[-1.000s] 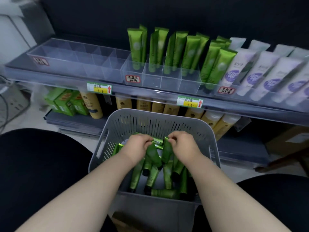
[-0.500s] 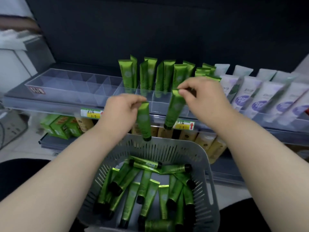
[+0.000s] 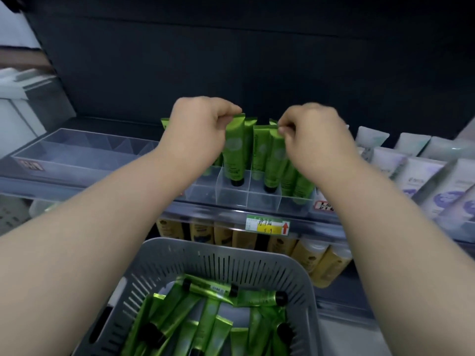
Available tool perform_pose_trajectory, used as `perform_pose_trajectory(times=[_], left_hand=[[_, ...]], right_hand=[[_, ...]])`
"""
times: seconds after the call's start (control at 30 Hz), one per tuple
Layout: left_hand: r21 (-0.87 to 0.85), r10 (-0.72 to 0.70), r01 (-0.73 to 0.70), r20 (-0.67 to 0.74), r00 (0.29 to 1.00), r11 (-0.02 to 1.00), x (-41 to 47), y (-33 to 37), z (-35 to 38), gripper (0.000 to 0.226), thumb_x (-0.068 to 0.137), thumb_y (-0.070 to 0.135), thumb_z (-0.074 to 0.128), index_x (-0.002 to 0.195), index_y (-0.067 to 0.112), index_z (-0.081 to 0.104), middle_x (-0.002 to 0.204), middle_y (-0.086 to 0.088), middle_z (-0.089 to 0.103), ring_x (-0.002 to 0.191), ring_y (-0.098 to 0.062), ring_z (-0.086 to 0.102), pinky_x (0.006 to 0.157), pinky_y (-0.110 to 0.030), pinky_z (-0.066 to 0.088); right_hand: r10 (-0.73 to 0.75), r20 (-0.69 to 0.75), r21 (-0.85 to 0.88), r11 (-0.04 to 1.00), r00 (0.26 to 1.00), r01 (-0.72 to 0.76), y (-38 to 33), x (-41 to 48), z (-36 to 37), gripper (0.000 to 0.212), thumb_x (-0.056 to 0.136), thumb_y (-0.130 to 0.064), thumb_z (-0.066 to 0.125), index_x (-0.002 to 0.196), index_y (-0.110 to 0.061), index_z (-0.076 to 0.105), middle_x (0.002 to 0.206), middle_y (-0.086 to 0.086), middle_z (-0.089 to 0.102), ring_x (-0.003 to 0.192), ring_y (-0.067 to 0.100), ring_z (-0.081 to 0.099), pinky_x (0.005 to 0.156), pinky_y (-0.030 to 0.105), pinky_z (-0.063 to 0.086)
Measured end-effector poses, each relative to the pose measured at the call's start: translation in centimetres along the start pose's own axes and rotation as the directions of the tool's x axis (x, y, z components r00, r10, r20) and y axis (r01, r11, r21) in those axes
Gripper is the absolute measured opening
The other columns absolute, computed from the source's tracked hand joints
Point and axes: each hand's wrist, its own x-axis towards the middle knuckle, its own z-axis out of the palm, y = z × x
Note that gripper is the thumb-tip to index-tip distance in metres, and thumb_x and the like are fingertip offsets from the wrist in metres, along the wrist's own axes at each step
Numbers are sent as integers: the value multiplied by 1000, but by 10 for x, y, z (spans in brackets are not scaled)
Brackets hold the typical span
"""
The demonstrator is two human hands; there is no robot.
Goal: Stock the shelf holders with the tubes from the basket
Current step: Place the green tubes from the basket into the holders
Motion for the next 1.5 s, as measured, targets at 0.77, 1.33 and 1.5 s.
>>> perform_pose_trajectory(times=[0.77, 1.33, 1.5], left_hand=[[-66, 103, -90, 224, 969, 994, 12, -15, 88, 35, 88, 2, 58, 120, 15, 63, 116, -11, 65, 110, -22, 58, 91, -10, 33], [-34, 64, -60, 115, 991, 998, -1, -23, 57, 32, 93, 11, 53, 124, 14, 60, 120, -8, 62, 110, -19, 57, 91, -9, 32], [70, 90, -106, 198, 976, 992, -32, -32, 40, 34, 93, 16, 52, 127, 15, 57, 121, -8, 62, 110, -21, 58, 91, -19, 38]], right_hand=[[106, 209, 57, 991, 972, -120, 21, 1, 22, 25, 83, -6, 61, 103, -21, 67, 95, 8, 64, 85, 28, 61, 76, 37, 55], [22, 122, 68, 997, 992, -31, 15, -6, 16, 22, 92, -19, 54, 112, -16, 65, 107, 9, 63, 97, 29, 59, 81, 39, 53], [-56, 86, 96, 994, 995, 47, 0, -20, 12, 28, 92, -19, 53, 118, -18, 62, 118, 7, 59, 104, 27, 58, 84, 39, 52]])
